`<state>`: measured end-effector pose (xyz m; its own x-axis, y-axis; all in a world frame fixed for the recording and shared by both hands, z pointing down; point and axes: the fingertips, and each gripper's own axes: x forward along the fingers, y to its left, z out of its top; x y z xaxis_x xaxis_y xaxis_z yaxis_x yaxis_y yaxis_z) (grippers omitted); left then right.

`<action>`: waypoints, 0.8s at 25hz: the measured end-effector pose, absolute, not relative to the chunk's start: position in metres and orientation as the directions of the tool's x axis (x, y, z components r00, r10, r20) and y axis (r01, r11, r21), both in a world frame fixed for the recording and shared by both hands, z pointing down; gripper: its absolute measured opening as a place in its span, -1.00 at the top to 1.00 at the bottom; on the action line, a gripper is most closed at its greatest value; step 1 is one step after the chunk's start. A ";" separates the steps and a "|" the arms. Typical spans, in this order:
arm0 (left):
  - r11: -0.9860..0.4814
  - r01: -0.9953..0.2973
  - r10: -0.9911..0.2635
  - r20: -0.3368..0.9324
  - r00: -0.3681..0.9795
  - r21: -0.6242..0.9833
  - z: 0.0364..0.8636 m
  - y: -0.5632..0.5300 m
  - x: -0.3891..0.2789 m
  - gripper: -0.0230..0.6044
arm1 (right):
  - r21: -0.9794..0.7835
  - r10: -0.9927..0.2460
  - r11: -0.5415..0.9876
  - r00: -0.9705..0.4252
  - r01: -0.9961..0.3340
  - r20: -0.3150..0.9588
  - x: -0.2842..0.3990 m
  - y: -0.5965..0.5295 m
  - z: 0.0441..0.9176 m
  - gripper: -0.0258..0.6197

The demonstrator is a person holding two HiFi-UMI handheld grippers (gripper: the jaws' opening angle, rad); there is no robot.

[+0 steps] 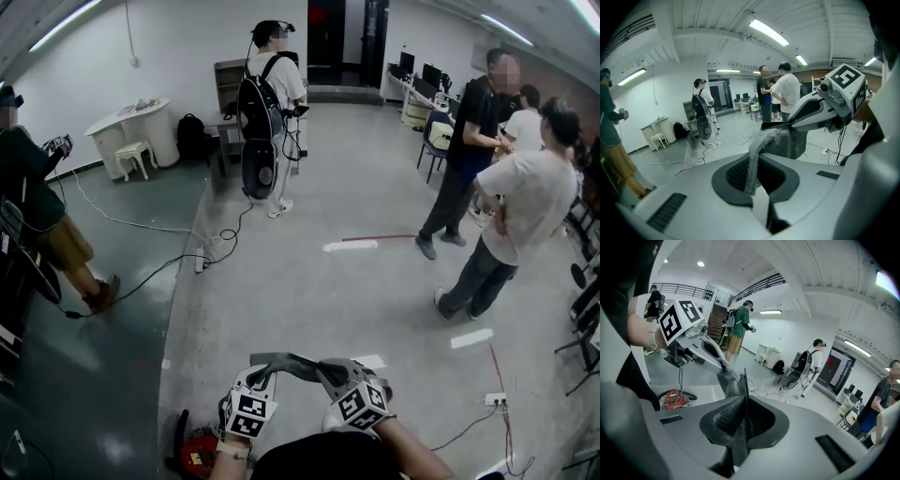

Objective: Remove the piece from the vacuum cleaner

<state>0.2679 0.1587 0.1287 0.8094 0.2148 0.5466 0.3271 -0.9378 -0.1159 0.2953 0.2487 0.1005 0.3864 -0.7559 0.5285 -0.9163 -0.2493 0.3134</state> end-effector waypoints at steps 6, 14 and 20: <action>-0.934 0.340 0.226 0.549 0.805 -0.114 0.128 0.168 0.263 0.83 | 0.319 -0.749 -0.259 0.398 -0.912 0.530 0.290 0.258 0.099 0.76; -0.931 0.346 0.229 0.553 0.801 -0.116 0.127 0.172 0.255 0.83 | 0.315 -0.747 -0.272 0.406 -0.909 0.526 0.280 0.264 0.098 0.76; -0.931 0.346 0.224 0.562 0.796 -0.119 0.129 0.170 0.252 0.83 | 0.313 -0.748 -0.270 0.403 -0.911 0.528 0.278 0.261 0.101 0.76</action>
<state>0.2519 0.1700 0.1287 0.7962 0.2241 0.5619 0.3458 -0.9308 -0.1187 0.2776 0.2614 0.1006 0.4030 -0.7477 0.5277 -0.9106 -0.2700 0.3129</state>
